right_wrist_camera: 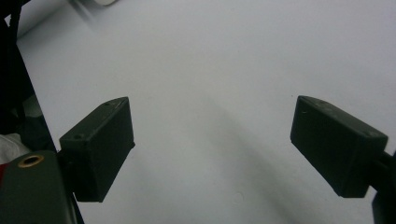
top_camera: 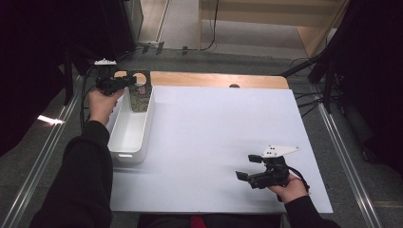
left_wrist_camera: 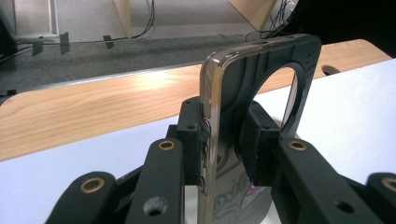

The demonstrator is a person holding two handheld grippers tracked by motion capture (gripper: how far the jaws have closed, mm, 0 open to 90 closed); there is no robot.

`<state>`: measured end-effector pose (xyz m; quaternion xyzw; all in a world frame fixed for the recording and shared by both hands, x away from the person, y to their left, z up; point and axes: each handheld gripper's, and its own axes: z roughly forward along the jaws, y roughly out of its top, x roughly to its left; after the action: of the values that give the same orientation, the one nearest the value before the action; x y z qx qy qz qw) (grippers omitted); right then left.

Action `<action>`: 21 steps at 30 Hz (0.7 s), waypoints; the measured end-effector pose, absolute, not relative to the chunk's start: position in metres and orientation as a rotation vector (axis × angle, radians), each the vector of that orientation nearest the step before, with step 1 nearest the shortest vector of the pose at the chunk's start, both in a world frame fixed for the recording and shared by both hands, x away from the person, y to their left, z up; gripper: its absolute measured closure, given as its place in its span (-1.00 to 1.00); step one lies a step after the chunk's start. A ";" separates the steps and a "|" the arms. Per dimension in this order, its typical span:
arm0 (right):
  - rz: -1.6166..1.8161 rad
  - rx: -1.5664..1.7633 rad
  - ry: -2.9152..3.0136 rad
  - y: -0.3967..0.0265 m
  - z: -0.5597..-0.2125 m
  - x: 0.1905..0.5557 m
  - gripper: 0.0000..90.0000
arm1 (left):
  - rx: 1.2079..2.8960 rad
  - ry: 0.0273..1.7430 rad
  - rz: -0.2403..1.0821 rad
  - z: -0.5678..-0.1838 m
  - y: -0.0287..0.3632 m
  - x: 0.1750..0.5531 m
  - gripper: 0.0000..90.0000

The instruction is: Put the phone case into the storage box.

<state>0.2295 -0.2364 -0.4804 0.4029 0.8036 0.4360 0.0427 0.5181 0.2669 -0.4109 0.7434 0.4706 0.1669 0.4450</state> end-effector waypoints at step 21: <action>1.334 1.236 2.453 -0.238 -0.481 0.231 -0.72 | 1.755 1.269 0.307 -0.402 0.277 0.520 -0.14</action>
<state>0.2307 -0.2384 -0.4809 0.4045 0.8024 0.4365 0.0440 0.5195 0.2771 -0.4022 0.7126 0.5155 0.1246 0.4592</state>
